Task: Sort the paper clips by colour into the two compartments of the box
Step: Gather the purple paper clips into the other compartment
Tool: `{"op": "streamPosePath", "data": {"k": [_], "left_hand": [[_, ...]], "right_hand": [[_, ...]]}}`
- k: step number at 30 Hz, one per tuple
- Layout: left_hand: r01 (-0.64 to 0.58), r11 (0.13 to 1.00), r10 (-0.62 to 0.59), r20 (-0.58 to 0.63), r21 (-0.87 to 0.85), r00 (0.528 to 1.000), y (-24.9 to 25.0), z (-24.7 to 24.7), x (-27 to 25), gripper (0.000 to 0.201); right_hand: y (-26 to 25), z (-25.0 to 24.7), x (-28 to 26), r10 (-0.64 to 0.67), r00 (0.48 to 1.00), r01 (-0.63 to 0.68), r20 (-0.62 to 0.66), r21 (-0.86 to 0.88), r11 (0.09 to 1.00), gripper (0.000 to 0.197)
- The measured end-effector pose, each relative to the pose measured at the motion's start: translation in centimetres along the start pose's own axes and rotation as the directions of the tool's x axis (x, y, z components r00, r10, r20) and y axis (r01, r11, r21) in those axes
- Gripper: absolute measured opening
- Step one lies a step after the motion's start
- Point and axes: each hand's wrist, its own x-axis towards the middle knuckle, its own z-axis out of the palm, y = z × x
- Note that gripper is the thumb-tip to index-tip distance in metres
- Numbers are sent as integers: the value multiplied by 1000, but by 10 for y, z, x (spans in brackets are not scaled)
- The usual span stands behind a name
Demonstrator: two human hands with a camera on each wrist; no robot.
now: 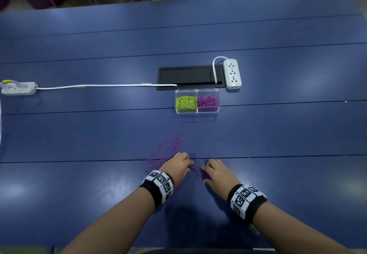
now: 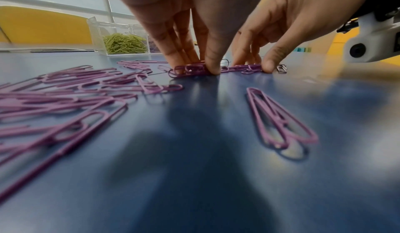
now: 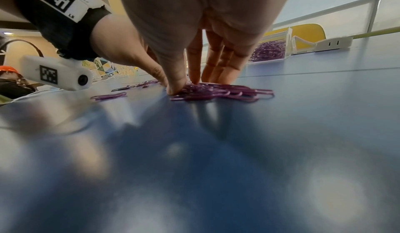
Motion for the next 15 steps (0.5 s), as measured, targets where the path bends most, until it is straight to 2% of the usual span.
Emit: {"op": "streamPosePath", "data": {"k": [3, 6, 10, 13, 15], "left_hand": [[30, 999, -30, -13, 14, 999, 1, 5, 2, 31], [54, 998, -53, -34, 30, 998, 4, 7, 4, 28], [89, 994, -88, -29, 57, 996, 7, 9, 5, 33], [105, 994, -104, -55, 18, 993, 9, 10, 4, 39], [138, 990, -141, -73, -34, 987, 9, 11, 2, 36]], "right_hand": [[-4, -1, 0, 11, 999, -11, 33, 12, 1000, 28], [-8, -6, 1, 51, 993, -50, 109, -7, 999, 29], [-13, -9, 4, 119, 983, -117, 143, -24, 993, 29], [-10, -10, 7, 154, 978, -162, 139, 52, 985, 24], [-7, -13, 8, 201, 970, -220, 136, 144, 965, 20]]}}
